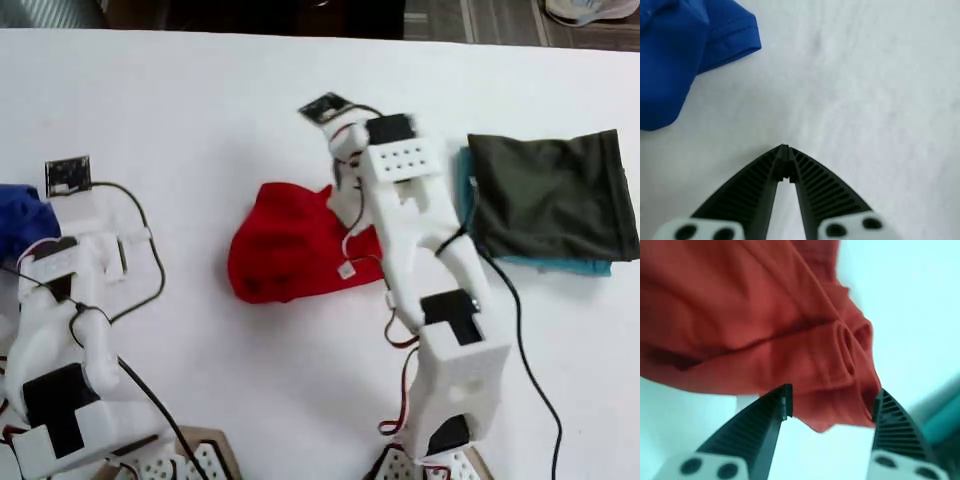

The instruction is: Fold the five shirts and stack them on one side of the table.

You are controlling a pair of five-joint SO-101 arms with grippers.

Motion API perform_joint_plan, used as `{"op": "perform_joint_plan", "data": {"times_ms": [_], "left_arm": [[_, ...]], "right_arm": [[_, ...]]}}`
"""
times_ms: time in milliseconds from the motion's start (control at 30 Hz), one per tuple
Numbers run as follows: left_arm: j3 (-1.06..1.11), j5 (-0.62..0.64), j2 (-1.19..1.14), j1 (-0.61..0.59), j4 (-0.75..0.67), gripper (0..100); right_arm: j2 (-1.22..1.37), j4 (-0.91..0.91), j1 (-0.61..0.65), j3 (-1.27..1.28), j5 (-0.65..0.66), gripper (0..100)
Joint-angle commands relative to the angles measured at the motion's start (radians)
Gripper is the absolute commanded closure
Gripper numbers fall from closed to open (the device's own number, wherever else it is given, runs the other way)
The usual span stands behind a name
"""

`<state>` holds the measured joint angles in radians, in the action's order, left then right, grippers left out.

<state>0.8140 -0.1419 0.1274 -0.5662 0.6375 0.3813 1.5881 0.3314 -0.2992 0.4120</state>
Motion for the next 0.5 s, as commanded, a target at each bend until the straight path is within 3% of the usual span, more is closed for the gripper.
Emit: {"op": "perform_joint_plan", "data": {"times_ms": [0, 267, 467], "left_arm": [[-0.021, 0.011, 0.005, -0.003, -0.014, 97], [-0.021, 0.011, 0.005, -0.003, -0.015, 97], [-0.021, 0.011, 0.005, -0.003, -0.015, 97]], "right_arm": [[0.019, -0.030, 0.021, -0.069, -0.032, 80.3], [0.130, -0.027, 0.018, -0.152, -0.052, 81.0], [0.148, -0.025, 0.016, -0.152, -0.052, 92.2]]}}
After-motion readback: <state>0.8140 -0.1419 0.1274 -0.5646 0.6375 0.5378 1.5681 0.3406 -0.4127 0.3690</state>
